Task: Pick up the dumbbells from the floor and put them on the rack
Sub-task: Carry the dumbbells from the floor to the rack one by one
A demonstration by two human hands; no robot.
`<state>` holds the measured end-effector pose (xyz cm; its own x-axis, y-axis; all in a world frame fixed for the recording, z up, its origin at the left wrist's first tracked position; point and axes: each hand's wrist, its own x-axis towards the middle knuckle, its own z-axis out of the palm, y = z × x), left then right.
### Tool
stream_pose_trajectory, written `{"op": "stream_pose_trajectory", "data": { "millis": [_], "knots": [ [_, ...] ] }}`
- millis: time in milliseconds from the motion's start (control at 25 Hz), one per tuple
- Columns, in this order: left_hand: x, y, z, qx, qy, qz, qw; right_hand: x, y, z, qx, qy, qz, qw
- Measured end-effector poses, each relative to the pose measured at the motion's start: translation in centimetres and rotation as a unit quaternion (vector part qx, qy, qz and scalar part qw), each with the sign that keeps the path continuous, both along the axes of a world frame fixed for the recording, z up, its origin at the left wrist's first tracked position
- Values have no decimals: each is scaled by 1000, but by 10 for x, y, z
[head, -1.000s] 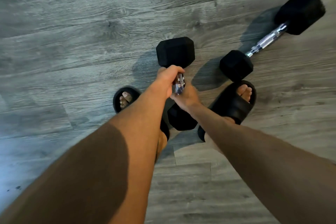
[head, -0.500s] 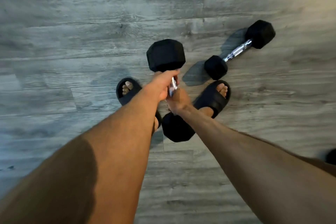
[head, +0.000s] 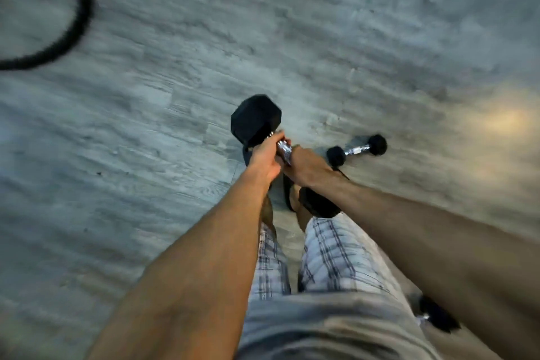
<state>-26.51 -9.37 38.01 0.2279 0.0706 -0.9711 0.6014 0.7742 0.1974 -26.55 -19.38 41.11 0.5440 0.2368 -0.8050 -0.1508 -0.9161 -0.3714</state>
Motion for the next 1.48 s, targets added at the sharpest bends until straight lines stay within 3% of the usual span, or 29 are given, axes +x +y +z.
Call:
{"op": "stream_pose_trajectory", "data": {
  "millis": [160,280,400,680,1240,1480],
  "knots": [
    [-36,31,76,20,-39,173,984,-5,38,71,18,-7,158,987],
    [-77,53,92,28,-34,253,966,-25,68,87,20,-15,271,962],
    [-122,77,91,21,-23,351,936,-50,104,80,12,-23,395,918],
    [-237,128,104,34,-32,572,819,-137,204,72,15,-13,629,777],
    [-508,279,131,52,-54,807,586,-409,417,93,41,-40,826,561],
    [-608,315,128,37,-38,861,506,-522,474,84,38,-22,898,438]
  ]
}}
